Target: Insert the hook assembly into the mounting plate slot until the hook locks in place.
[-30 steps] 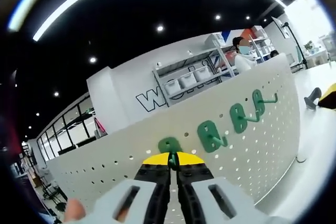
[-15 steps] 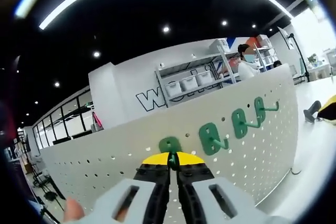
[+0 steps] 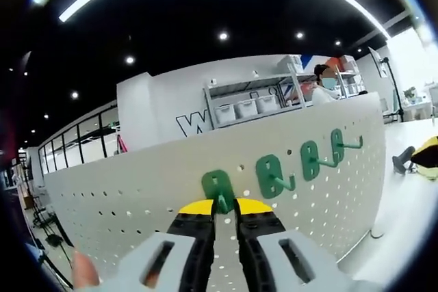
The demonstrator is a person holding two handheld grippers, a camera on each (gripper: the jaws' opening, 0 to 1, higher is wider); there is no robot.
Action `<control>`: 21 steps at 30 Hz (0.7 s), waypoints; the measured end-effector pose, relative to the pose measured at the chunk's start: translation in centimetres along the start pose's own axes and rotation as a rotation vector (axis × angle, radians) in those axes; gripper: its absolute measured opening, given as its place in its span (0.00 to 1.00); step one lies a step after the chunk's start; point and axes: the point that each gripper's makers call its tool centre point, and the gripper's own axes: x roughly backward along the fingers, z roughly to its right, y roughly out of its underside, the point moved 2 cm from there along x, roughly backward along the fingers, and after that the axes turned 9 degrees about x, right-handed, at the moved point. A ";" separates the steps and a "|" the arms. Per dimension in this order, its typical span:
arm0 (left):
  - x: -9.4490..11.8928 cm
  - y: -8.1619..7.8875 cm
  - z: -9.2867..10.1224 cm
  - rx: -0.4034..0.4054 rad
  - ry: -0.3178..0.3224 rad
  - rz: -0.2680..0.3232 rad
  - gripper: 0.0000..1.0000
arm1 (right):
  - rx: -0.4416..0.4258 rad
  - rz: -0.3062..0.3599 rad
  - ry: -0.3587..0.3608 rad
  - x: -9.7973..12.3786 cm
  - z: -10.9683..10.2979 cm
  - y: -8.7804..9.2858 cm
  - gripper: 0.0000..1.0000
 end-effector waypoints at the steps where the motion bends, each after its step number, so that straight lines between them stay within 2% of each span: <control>1: 0.0 0.0 0.0 0.001 -0.001 0.000 0.11 | 0.000 -0.001 0.001 0.0 0.0 0.0 0.98; 17: 0.3 0.3 -0.2 0.025 0.010 0.007 0.19 | 0.001 0.001 0.003 0.0 0.0 -0.2 0.98; 21: 0.5 0.0 0.0 0.058 0.025 0.018 0.24 | 0.002 0.004 0.003 0.0 -0.1 -0.4 0.98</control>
